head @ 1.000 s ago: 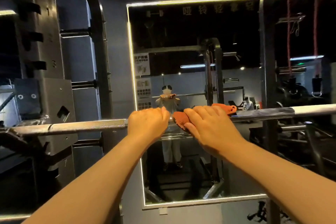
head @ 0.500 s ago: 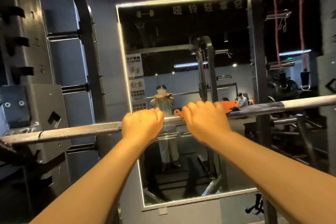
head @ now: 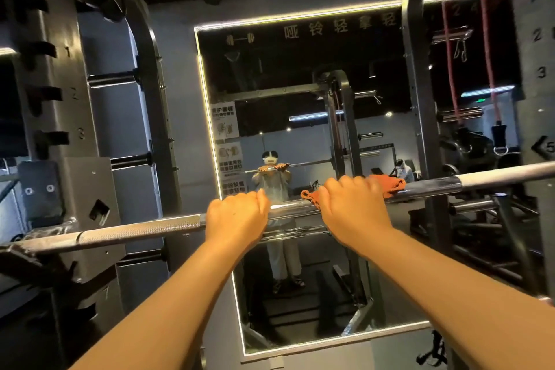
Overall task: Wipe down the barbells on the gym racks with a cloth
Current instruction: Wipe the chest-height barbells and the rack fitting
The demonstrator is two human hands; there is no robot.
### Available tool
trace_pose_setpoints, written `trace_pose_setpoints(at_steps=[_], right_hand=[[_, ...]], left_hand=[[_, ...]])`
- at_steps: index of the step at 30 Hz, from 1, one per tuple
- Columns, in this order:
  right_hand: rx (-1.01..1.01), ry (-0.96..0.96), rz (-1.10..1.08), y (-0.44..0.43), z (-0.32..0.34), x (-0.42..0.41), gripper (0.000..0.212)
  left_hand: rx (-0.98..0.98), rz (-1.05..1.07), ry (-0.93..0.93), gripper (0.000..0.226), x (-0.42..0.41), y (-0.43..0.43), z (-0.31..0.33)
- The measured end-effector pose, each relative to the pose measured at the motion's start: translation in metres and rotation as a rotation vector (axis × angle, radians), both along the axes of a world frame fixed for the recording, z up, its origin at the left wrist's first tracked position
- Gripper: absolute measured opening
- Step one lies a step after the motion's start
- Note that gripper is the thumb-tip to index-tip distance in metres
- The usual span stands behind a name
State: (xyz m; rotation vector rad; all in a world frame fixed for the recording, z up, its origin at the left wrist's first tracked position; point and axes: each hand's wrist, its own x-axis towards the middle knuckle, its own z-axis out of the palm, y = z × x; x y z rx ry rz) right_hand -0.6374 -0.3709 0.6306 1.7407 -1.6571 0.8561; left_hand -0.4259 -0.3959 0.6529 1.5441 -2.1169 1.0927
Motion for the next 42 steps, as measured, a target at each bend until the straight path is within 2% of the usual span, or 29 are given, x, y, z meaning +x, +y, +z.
trace_pose_setpoints(at_steps=[2, 5, 9, 12, 14, 17, 19, 23, 26, 28, 30, 33, 35, 39, 42], right_hand=[[0.023, 0.101, 0.039, 0.004, -0.006, -0.006, 0.066], [0.127, 0.201, 0.092, 0.009, -0.003, -0.041, 0.061], [0.147, 0.117, 0.046, 0.007, 0.013, -0.071, 0.059], [0.108, 0.069, -0.045, 0.007, 0.013, -0.056, 0.034], [0.088, 0.009, -0.089, 0.005, 0.007, -0.037, 0.039], [-0.014, -0.018, -0.005, 0.0, -0.004, -0.026, 0.056], [-0.023, 0.07, 0.052, 0.0, -0.007, -0.041, 0.049], [0.174, 0.26, 0.02, 0.001, 0.023, -0.071, 0.028], [0.298, 0.166, -0.007, 0.001, 0.045, -0.056, 0.024], [0.243, 0.199, -0.079, 0.002, 0.041, -0.045, 0.027], [0.061, 0.261, -0.122, 0.0, 0.021, -0.044, 0.032], [-0.199, 0.144, 0.024, -0.006, -0.019, -0.055, 0.031], [-0.24, 0.147, 0.107, -0.007, -0.039, -0.062, 0.037], [-0.124, 0.158, 0.066, -0.008, -0.019, -0.065, 0.043], [0.125, 0.22, 0.057, -0.003, 0.023, -0.065, 0.04]], left_hand=[[0.019, -0.015, 0.026, 0.028, 0.001, 0.0, 0.0], [0.042, -0.036, 0.087, 0.028, 0.003, -0.001, -0.001], [0.071, -0.069, 0.156, 0.033, -0.001, 0.003, 0.001], [0.159, -0.06, 0.264, 0.04, -0.005, 0.002, 0.01], [0.201, -0.087, 0.312, 0.041, -0.016, 0.0, 0.015], [0.216, -0.149, 0.252, 0.037, -0.049, -0.001, 0.018], [0.199, -0.135, 0.256, 0.046, -0.064, -0.005, 0.014], [0.099, -0.096, 0.262, 0.055, -0.066, -0.008, 0.008], [0.049, -0.062, 0.212, 0.056, -0.065, -0.007, 0.006], [0.02, -0.035, 0.183, 0.057, -0.066, -0.006, 0.003], [0.018, -0.025, 0.169, 0.055, -0.065, -0.005, 0.001], [0.008, -0.039, 0.164, 0.052, -0.064, -0.004, 0.001], [0.008, -0.037, 0.187, 0.053, -0.066, -0.004, 0.001], [0.016, -0.023, 0.207, 0.048, -0.068, -0.001, 0.002], [0.031, -0.017, 0.183, 0.048, -0.068, -0.002, 0.003]])
